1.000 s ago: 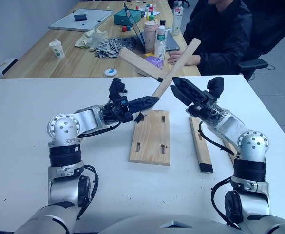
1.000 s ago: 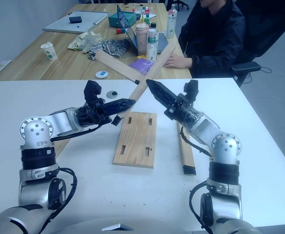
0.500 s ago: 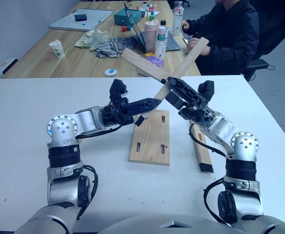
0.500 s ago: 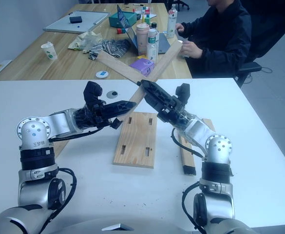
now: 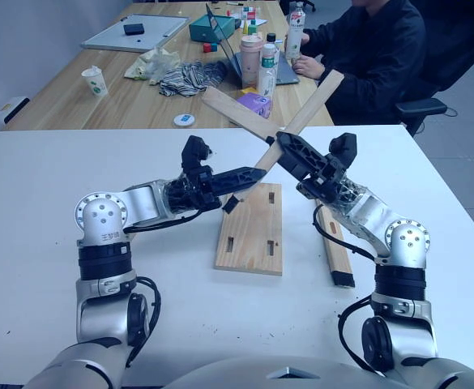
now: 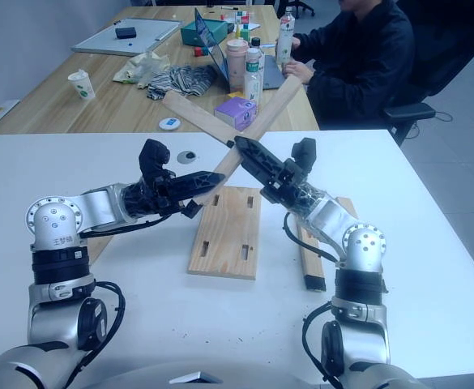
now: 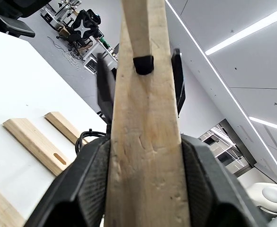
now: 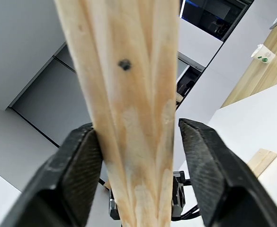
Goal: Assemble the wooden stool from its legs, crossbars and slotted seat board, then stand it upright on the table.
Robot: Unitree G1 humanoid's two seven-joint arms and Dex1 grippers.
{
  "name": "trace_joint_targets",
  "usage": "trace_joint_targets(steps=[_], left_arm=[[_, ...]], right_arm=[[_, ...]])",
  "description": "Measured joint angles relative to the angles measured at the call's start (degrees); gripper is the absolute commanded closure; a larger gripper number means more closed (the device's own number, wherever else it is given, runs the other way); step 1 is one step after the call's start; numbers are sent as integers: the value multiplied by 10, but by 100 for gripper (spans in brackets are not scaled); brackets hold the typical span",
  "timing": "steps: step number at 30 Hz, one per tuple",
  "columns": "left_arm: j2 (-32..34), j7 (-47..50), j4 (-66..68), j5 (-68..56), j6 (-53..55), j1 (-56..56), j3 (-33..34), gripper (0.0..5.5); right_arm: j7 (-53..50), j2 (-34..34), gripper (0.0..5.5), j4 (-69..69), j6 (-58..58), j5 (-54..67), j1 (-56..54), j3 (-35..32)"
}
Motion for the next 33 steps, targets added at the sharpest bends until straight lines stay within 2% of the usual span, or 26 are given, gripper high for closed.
trace_joint_targets(steps=[1, 9, 10, 13, 17, 20, 23, 27, 33], left_arm=[[2, 2, 1, 1, 0, 0, 0, 348], [2, 4, 19, 2, 2, 0, -1, 348], [2, 4, 21, 2, 1, 0, -2, 312], [8, 0, 23, 12, -7, 0, -6, 277], [16, -14, 23, 22, -15, 0, -13, 198], [40, -36, 46, 46, -35, 0, -14, 151], [83, -70, 77, 92, -66, 1, -21, 148], [156, -185, 103, 156, -102, 38, -76, 148], [167, -252, 153, 204, -140, 42, -101, 148]], right_arm=[[-1, 0, 346, 0, 0, 0, 0, 1], [-5, 1, 346, 6, -3, -12, 0, 3], [-5, 1, 346, 7, -3, -12, 0, 3], [-10, 0, 346, 13, -8, -18, 0, 1], [0, -2, 346, 15, -17, -42, 0, 0], [42, -29, 346, 2, -54, -131, 1, 16], [108, -85, 346, -16, -95, -225, 21, 32], [242, -159, 346, -53, -163, -347, 94, 91], [349, -163, 346, -50, -271, -454, 132, 142]])
